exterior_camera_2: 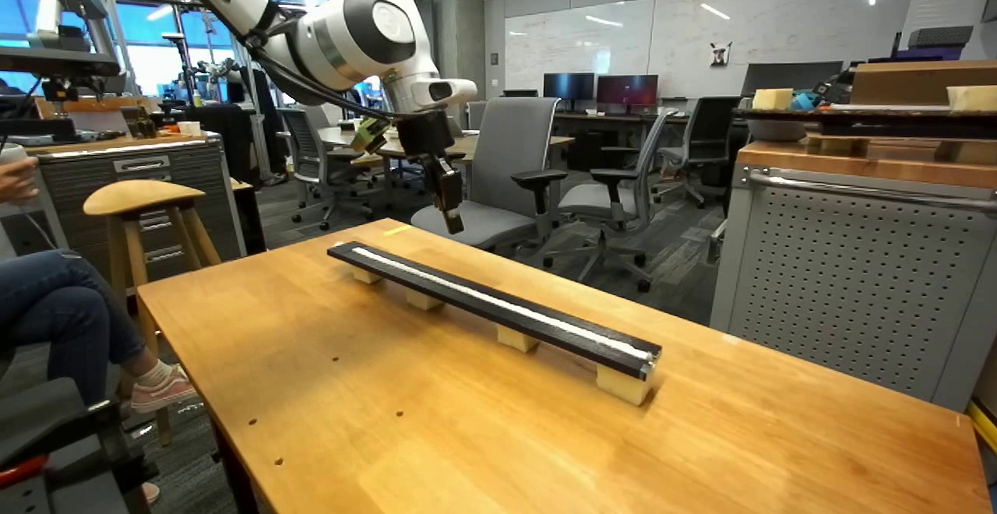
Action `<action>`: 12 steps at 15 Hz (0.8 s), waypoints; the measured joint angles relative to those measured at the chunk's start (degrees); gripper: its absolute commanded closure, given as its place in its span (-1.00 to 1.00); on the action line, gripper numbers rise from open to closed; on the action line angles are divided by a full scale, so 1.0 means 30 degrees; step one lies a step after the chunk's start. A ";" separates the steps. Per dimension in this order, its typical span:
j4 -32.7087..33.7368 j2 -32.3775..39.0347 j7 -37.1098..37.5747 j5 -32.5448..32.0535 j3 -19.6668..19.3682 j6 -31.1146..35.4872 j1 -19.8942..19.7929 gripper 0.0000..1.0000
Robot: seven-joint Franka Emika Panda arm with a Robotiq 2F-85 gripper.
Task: Fit the rope along the center of the black object
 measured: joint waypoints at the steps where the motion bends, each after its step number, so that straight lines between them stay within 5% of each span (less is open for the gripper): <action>1: -0.0355 -0.0357 -0.0146 -0.0179 0.0273 -0.0228 0.0022 0.75; 2: -0.0715 -0.0695 -0.0283 -0.0297 0.0541 -0.0460 0.0038 0.40; 5: -0.2062 -0.1860 -0.0875 -0.0372 0.1397 -0.1123 0.0043 -0.06; 6: -0.2634 -0.2337 -0.1078 -0.0331 0.1680 -0.1408 0.0035 0.30; 8: -0.3834 -0.3348 -0.1532 0.0136 0.2173 -0.2019 0.0011 -0.02; 12: -0.4749 -0.4238 -0.1744 0.0226 0.2320 -0.2156 -0.0044 -0.07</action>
